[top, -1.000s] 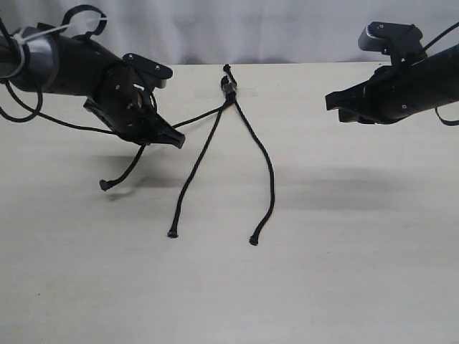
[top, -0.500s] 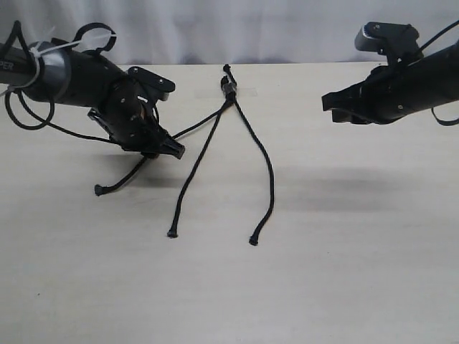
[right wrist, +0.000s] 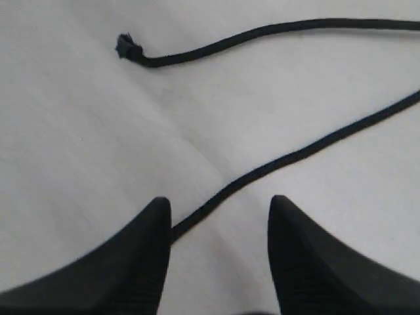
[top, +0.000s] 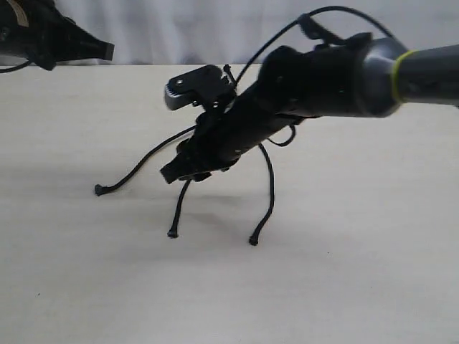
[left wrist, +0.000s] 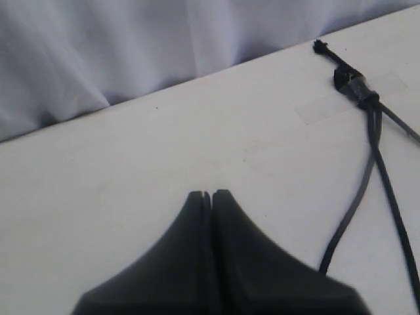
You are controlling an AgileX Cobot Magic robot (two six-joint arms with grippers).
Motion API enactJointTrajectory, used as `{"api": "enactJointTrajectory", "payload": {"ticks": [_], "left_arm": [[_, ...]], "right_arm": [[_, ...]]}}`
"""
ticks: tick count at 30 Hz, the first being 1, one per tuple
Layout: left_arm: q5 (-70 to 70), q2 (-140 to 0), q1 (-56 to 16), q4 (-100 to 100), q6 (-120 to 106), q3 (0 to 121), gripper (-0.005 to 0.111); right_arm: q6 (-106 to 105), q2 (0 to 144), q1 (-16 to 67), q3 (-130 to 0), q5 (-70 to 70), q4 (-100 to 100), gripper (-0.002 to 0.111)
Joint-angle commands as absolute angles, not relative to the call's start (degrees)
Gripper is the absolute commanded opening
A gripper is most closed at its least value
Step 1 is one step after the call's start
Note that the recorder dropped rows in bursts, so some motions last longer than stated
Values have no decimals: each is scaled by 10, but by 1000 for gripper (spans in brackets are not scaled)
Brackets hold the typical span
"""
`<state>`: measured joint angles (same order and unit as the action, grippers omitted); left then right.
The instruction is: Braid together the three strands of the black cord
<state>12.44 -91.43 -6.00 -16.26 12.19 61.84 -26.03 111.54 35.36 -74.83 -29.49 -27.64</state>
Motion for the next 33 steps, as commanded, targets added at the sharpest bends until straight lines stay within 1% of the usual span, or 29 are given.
{"api": "enactJointTrajectory", "payload": {"ticks": [1,3,7,14,15,17,21,22,28,33], "left_arm": [[120,-887,-67,-153,124,613,0],[120,-887,-67,-153,124,613,0],[120,-887,-67,-153,124,613,0],[120,-887,-67,-150,124,613,0],[120,-887,-67,-145,124,613,0],[120,-887,-67,-142,124,613,0],[120,-887,-67,-142,124,613,0],[120,-887,-67,-142,124,613,0],[120,-887,-67,-142,124,613,0],[123,-887,-67,-143,124,613,0]], "right_arm": [[-33,1201,390,-859,-383,-77,45],[28,1240,401,-910,-429,-34,45],[28,1286,407,-962,-468,-51,45],[30,1321,408,-970,-470,-55,45],[30,1323,408,-970,-470,-55,43],[30,1326,408,-970,-473,-53,34],[-4,1328,408,-971,-494,-51,8],[-8,1325,408,-972,-497,-51,4],[8,1269,401,-973,-526,30,4],[25,1205,365,-973,-548,77,4]]}}
